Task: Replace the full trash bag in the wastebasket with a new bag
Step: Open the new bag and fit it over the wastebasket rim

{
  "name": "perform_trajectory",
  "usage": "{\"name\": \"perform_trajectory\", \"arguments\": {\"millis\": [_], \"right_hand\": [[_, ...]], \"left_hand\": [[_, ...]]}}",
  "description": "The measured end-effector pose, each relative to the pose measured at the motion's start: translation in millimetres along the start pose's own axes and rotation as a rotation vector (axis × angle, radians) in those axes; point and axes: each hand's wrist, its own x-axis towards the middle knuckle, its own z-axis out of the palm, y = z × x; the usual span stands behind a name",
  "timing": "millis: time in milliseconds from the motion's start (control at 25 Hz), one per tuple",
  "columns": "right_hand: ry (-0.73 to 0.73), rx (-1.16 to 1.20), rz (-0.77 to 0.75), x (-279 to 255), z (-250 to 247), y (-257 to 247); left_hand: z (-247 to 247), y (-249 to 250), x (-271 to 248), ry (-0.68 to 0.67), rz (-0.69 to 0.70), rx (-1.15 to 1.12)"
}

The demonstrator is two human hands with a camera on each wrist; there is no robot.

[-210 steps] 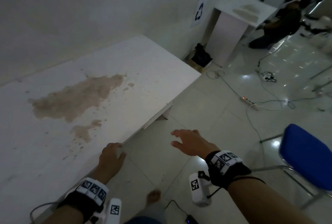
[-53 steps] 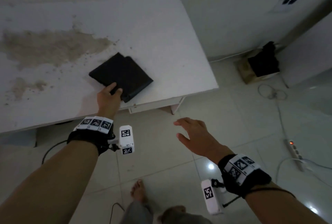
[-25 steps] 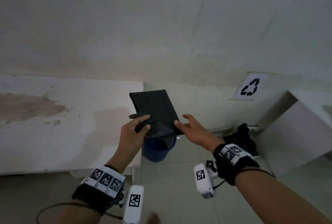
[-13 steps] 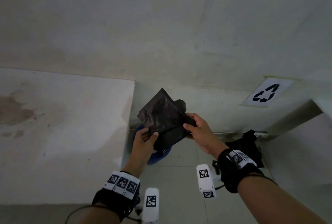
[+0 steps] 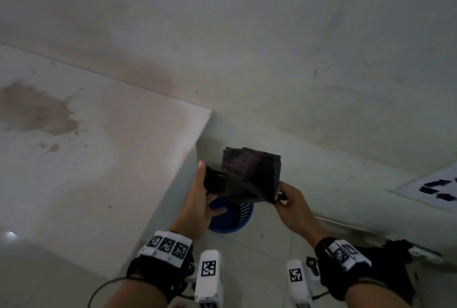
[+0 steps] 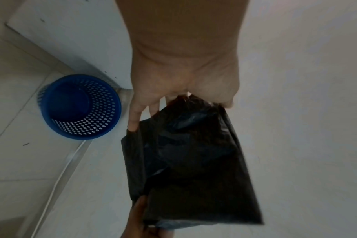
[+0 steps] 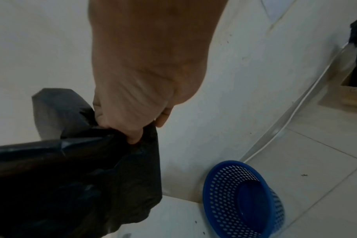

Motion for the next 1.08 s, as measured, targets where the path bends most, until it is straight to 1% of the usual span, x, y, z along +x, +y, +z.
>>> {"name": "perform_trajectory", "arguments": {"millis": [40, 120, 160, 240, 280, 360, 440, 480, 560, 600, 640, 680, 760, 800, 880, 920, 1040, 1080], "right_hand": [[-0.022, -0.002, -0.017, 2.1, -1.9, 19.4], [-0.042, 0.058, -0.012, 12.8, -1.7, 55.1], [-0.03, 0.13, 0.02, 18.9, 0.8, 69.0], [-0.047, 0.344, 0.146, 31.5, 8.8, 95.8], [-0.047, 0.485, 0.226, 38.7, 13.4, 103.8], [-0.07, 0.765, 0.384, 50.6, 24.1, 119.9], [-0.09, 0.895, 0.439, 62.5, 42.4, 140.2], [-0.104, 0.926, 0.447, 67.7, 51.8, 150.6], [-0.125, 0.962, 0.473, 78.1, 75.9, 171.7], [-0.129, 0.979, 0.504, 82.4, 89.3, 182.6], [-0.12, 0.985, 0.537, 86.3, 101.2, 192.2], [-0.101, 0.958, 0.571, 89.5, 110.3, 199.8], [-0.057, 0.861, 0.618, 90.1, 126.8, 215.8], [-0.026, 0.833, 0.618, 87.0, 133.8, 225.6], [0.0, 0.838, 0.568, 78.8, 143.5, 235.3], [-0.027, 0.846, 0.523, 73.9, 149.4, 238.8], [-0.201, 0.803, 0.377, 68.4, 173.5, 250.4], [-0.227, 0.798, 0.351, 71.4, 183.9, 255.8]], "left_hand": [[8.0, -9.3, 4.1, 0.021, -0.003, -0.021], [17.8, -26.1, 16.4, 0.01, 0.025, -0.075], [21.9, -33.3, 20.8, -0.023, 0.042, -0.093], [26.0, -48.8, 36.3, -0.023, 0.029, -0.104], [26.1, -53.6, 44.3, 0.007, 0.028, -0.066], [19.3, -68.5, 65.2, 0.083, 0.031, 0.129], [8.6, -84.7, 87.9, 0.077, 0.031, 0.24], [5.1, -90.2, 94.6, 0.062, 0.011, 0.22], [-0.7, -99.5, 109.7, 0.058, 0.007, 0.065], [-6.0, -105.9, 121.0, 0.079, 0.06, -0.009], [-11.5, -112.7, 134.9, 0.119, 0.149, -0.031], [-17.6, -117.6, 148.8, 0.174, 0.257, 0.004], [-33.0, -128.4, 176.3, 0.285, 0.464, 0.201], [-40.7, -135.8, 189.1, 0.313, 0.562, 0.314], [-52.4, -153.8, 210.1, 0.299, 0.734, 0.467], [-58.0, -165.4, 220.7, 0.274, 0.797, 0.519], [-69.3, -204.4, 251.4, 0.222, 0.924, 0.668], [-72.4, -214.7, 260.8, 0.22, 0.951, 0.703]]}}
